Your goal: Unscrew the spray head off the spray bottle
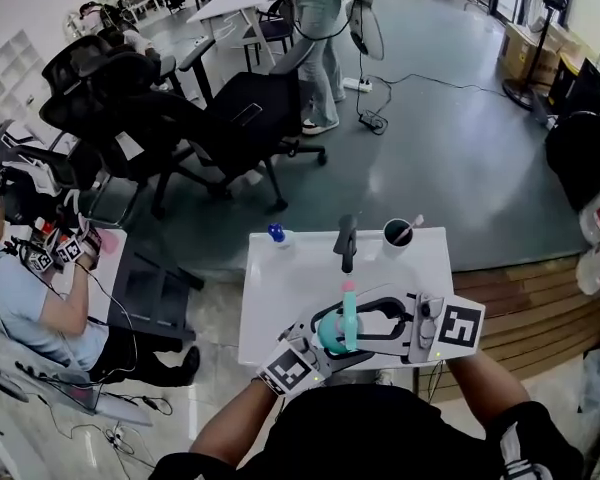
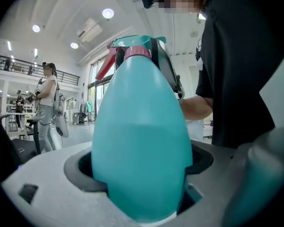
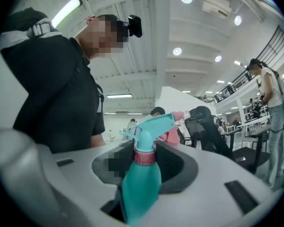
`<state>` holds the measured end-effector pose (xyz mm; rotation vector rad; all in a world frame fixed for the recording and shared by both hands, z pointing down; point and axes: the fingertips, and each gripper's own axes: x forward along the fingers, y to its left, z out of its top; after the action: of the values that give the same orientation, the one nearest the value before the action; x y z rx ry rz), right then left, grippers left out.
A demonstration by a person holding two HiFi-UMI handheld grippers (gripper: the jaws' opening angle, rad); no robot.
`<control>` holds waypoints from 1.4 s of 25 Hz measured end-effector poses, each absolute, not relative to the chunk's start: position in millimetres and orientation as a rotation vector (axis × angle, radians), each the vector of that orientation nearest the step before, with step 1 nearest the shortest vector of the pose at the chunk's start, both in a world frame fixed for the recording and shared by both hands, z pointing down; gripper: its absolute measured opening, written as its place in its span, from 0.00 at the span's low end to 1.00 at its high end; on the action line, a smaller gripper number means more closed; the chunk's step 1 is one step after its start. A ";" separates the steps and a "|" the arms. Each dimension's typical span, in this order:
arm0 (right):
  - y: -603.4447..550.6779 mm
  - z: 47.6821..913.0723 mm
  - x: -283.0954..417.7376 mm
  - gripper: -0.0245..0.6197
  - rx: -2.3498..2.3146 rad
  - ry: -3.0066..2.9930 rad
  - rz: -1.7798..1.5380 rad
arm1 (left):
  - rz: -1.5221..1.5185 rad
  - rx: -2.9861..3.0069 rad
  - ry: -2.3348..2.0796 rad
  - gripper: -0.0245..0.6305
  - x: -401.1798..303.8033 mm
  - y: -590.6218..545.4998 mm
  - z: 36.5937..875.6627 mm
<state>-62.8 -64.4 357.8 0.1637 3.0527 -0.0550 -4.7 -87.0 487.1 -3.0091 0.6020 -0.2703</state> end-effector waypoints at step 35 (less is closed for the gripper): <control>-105.5 362.1 -48.9 0.25 -0.243 3.013 -0.081 | -0.288 -2.823 1.047 0.76 -25.6 -131.6 475.9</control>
<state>-48.9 -105.5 362.1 -0.2431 3.0128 -0.0812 -25.6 -131.6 475.9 -2.8234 1.0471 -0.2883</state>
